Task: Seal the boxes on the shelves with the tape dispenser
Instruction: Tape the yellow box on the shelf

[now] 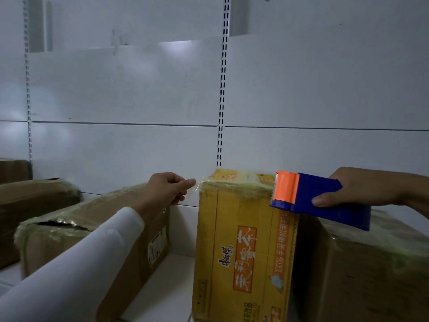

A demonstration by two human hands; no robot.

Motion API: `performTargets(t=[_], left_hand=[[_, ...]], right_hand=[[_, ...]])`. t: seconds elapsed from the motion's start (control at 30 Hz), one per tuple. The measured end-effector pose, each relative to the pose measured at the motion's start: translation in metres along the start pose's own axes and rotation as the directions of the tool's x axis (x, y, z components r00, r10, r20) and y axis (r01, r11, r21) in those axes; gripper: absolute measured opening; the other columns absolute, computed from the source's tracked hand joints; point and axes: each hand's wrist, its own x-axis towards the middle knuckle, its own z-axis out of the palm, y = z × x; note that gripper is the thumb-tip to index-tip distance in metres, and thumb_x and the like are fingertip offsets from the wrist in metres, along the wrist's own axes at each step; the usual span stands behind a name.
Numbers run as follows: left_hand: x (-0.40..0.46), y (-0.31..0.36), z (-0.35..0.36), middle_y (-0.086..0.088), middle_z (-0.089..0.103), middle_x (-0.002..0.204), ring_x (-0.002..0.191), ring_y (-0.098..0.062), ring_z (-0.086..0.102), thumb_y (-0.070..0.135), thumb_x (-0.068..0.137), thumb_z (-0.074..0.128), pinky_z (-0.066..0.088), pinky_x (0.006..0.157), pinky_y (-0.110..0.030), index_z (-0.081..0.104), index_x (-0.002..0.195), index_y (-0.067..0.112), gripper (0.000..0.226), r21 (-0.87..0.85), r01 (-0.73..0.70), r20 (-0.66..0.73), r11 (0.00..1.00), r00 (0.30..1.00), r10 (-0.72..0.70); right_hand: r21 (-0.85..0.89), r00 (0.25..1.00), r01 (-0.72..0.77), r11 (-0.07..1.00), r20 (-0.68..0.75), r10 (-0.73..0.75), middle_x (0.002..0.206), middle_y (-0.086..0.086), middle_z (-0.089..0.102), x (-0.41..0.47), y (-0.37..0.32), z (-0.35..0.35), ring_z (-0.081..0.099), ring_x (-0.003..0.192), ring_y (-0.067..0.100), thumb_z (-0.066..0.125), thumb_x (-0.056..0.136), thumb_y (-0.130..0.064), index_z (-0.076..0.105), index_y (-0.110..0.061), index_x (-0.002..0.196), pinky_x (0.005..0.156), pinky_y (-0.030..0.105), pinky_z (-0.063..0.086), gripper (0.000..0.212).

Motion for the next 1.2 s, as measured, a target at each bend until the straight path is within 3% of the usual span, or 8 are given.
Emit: performTargets(t=[0.2,0.4,0.5,0.57,0.7,0.9,1.03,1.2], left_hand=[[0.017,-0.013,0.017,0.001,0.059,0.054,0.042,-0.005,0.051,0.031,0.077,0.077,0.044,0.044,-0.020,0.065,0.077,0.007,0.026,0.046,-0.054,-0.074,0.998,0.996,0.057],[0.034,-0.020,0.031,-0.007,0.071,0.070,0.064,-0.022,0.069,0.015,0.088,0.067,0.055,0.061,-0.029,0.068,0.090,0.009,0.007,0.018,-0.160,0.000,0.987,0.987,0.160],[0.042,-0.021,0.025,-0.003,0.073,0.075,0.072,-0.016,0.071,0.014,0.088,0.066,0.053,0.063,-0.025,0.071,0.087,0.016,0.006,0.049,-0.217,0.078,0.975,0.974,0.213],[0.047,-0.020,0.020,0.000,0.073,0.076,0.071,-0.014,0.070,0.018,0.087,0.068,0.052,0.061,-0.024,0.070,0.084,0.018,0.003,0.109,-0.247,0.112,0.963,0.965,0.235],[0.053,-0.022,0.020,-0.003,0.066,0.066,0.057,-0.012,0.057,0.026,0.081,0.073,0.048,0.055,-0.024,0.063,0.076,0.014,0.016,0.259,-0.313,0.052,0.914,0.949,0.310],[0.055,-0.024,0.022,0.004,0.067,0.064,0.055,-0.005,0.062,0.014,0.089,0.064,0.043,0.053,-0.012,0.068,0.074,0.019,0.017,0.267,-0.452,0.169,0.851,0.891,0.420],[0.055,-0.023,0.024,0.001,0.070,0.073,0.064,-0.004,0.065,0.008,0.095,0.051,0.050,0.057,-0.015,0.073,0.091,0.010,0.022,0.249,-0.509,0.331,0.824,0.844,0.422],[0.056,-0.019,0.022,-0.001,0.072,0.095,0.087,-0.009,0.067,0.002,0.097,0.040,0.057,0.076,-0.027,0.070,0.107,0.010,0.033,0.260,-0.565,0.503,0.783,0.772,0.390]], right_hand=[[0.021,1.000,0.009,1.000,-0.012,-0.009,0.065,0.004,0.068,0.008,0.003,0.002,0.061,0.055,0.014,0.067,0.075,-0.054,0.063,-0.012,0.073,0.056,0.020,0.042,0.042],[0.025,1.000,0.016,1.000,-0.019,-0.015,0.064,0.002,0.067,0.018,0.005,0.006,0.061,0.054,0.013,0.068,0.075,-0.054,0.063,-0.014,0.071,0.055,0.021,0.041,0.040],[0.021,1.000,0.016,1.000,-0.024,-0.015,0.064,0.002,0.067,0.020,0.005,0.006,0.061,0.054,0.013,0.068,0.076,-0.053,0.063,-0.014,0.071,0.054,0.020,0.041,0.039],[0.019,1.000,0.012,1.000,-0.025,-0.012,0.065,0.002,0.068,0.021,0.005,0.006,0.060,0.054,0.013,0.067,0.077,-0.051,0.063,-0.014,0.072,0.053,0.018,0.042,0.038],[0.033,0.999,0.002,0.999,-0.041,-0.001,0.067,0.005,0.068,0.019,0.006,0.008,0.060,0.055,0.016,0.069,0.077,-0.051,0.064,-0.012,0.071,0.056,0.022,0.041,0.040],[0.023,0.997,-0.028,0.999,-0.067,0.029,0.067,0.006,0.069,0.019,0.001,0.014,0.061,0.055,0.015,0.068,0.074,-0.054,0.065,-0.012,0.073,0.055,0.021,0.042,0.042],[-0.009,0.995,-0.059,0.998,-0.077,0.058,0.071,0.010,0.070,0.017,-0.005,0.015,0.062,0.057,0.017,0.068,0.072,-0.056,0.066,-0.003,0.080,0.056,0.022,0.044,0.053],[-0.032,0.994,-0.080,0.996,-0.083,0.077,0.077,0.016,0.071,0.014,-0.008,0.014,0.065,0.062,0.020,0.070,0.076,-0.057,0.067,0.001,0.087,0.058,0.022,0.046,0.059]])
